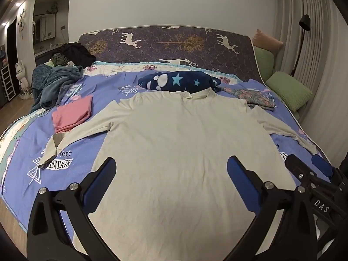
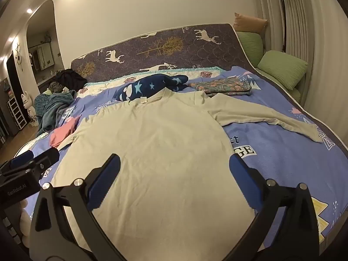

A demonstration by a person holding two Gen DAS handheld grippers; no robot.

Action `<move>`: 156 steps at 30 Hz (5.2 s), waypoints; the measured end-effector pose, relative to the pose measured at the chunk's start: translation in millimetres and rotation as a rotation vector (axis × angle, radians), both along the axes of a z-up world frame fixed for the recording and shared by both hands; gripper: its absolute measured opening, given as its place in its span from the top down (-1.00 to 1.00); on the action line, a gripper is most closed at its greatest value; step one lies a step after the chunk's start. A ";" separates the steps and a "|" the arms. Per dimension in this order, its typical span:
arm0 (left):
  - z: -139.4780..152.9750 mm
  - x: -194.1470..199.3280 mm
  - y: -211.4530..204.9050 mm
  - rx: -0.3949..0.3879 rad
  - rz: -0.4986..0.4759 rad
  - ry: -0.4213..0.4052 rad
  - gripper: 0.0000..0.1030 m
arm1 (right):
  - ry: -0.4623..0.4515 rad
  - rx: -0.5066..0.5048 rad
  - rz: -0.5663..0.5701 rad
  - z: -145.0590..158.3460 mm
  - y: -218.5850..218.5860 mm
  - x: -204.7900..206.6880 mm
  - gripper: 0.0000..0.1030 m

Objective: Fold small clothes

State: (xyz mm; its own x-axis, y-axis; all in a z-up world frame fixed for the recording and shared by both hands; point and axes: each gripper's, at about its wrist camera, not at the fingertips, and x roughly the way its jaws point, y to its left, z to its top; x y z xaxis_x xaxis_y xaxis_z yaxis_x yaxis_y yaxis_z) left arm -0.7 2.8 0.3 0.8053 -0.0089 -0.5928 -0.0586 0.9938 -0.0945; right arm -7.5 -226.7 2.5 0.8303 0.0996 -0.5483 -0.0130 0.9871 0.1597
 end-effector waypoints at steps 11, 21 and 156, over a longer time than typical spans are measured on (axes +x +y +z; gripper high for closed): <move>-15.5 5.8 -13.7 0.053 -0.031 0.038 -0.97 | 0.032 -0.032 -0.020 -10.9 -2.5 3.7 -0.96; -25.6 12.6 -15.4 0.066 -0.030 0.061 -0.97 | 0.043 -0.050 -0.028 -15.7 -1.4 10.9 -0.96; -35.5 119.4 312.9 -0.215 0.245 0.172 0.98 | 0.155 -0.206 0.049 -40.2 50.2 98.3 -0.96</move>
